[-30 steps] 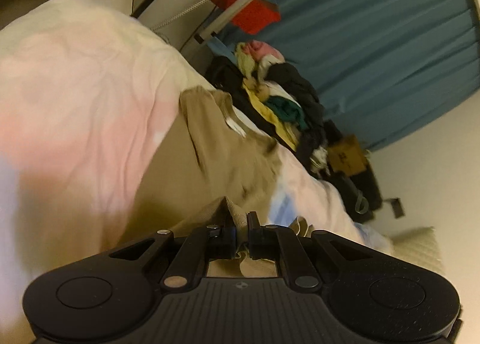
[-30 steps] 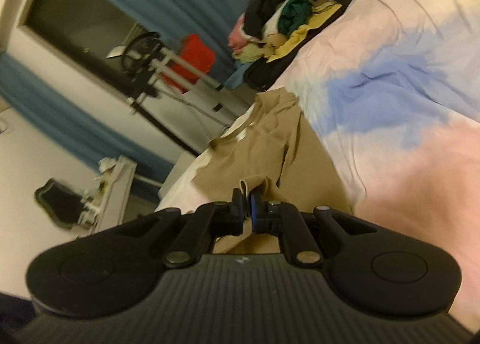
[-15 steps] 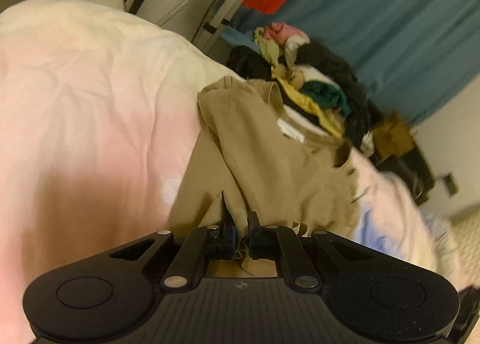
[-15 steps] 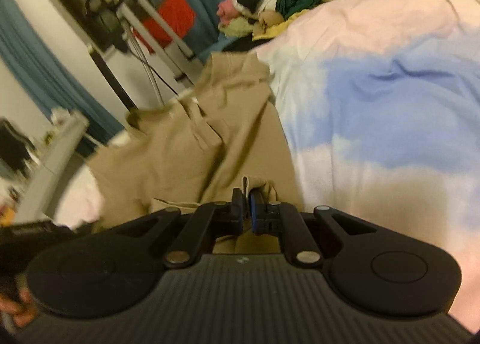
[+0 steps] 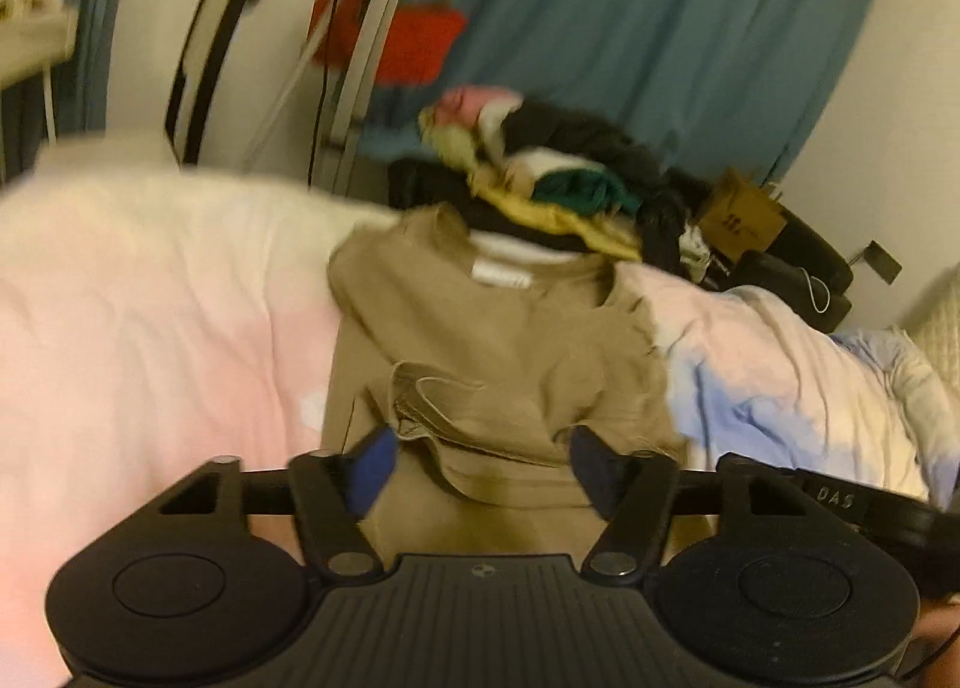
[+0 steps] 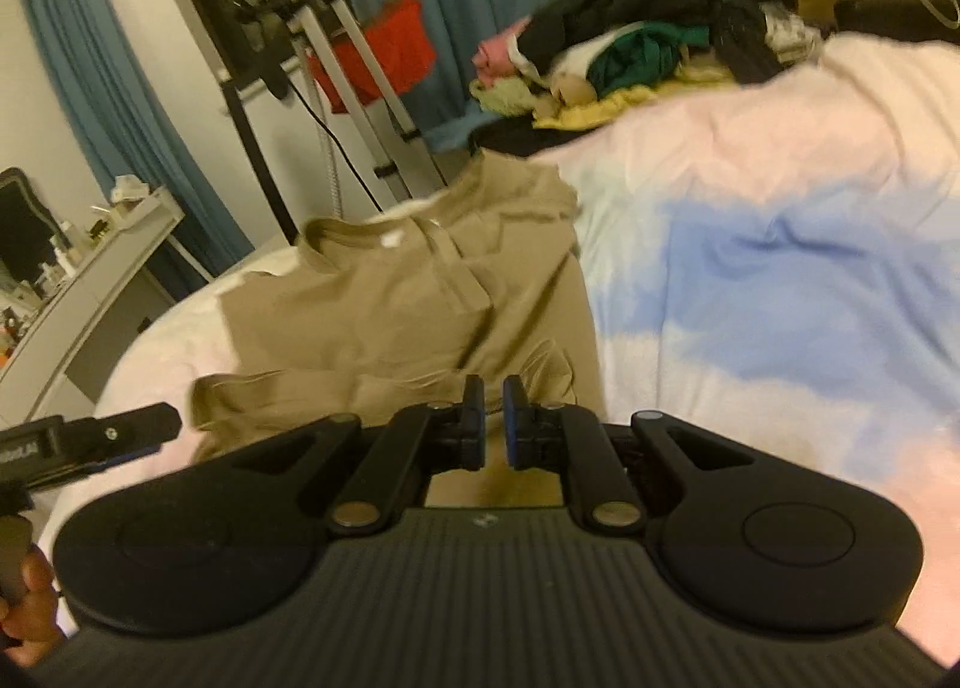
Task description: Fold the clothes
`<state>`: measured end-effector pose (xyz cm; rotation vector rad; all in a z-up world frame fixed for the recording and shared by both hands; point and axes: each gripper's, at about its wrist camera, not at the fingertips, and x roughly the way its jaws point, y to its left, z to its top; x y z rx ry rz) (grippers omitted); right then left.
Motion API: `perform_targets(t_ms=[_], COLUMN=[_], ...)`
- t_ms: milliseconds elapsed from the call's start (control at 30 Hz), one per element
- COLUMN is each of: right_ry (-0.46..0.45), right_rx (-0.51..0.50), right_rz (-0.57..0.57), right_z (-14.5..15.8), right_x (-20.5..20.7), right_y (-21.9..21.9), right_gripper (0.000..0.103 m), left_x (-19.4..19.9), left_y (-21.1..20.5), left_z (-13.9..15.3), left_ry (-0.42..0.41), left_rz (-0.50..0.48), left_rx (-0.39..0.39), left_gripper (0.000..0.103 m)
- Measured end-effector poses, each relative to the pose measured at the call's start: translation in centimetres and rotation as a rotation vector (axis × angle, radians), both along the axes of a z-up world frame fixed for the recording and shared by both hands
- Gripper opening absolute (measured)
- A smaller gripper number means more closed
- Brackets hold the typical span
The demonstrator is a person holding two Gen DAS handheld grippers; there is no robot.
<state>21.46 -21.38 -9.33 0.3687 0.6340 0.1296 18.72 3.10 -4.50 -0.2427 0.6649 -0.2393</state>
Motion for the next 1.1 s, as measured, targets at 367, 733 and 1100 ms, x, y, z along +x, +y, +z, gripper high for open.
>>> perform_targets(t_ms=[367, 733, 1100], right_ry=[-0.252, -0.269, -0.239], right_rx=[-0.104, -0.107, -0.127], right_rz=[0.044, 0.015, -0.003], right_z=[6.8, 6.0, 4.7], right_x=[-11.6, -15.0, -14.2], right_y=[2.3, 2.7, 3.1], right_gripper=[0.097, 0.097, 0.097], left_x=[-11.9, -16.8, -12.6], left_y=[-2.0, -0.7, 0.0], left_z=[5.3, 4.7, -1.8], left_ry=[-0.211, -0.198, 0.189], left_rz=[-0.01, 0.021, 0.007], left_rx=[0.078, 0.034, -0.222], left_gripper=[0.099, 0.102, 0.099])
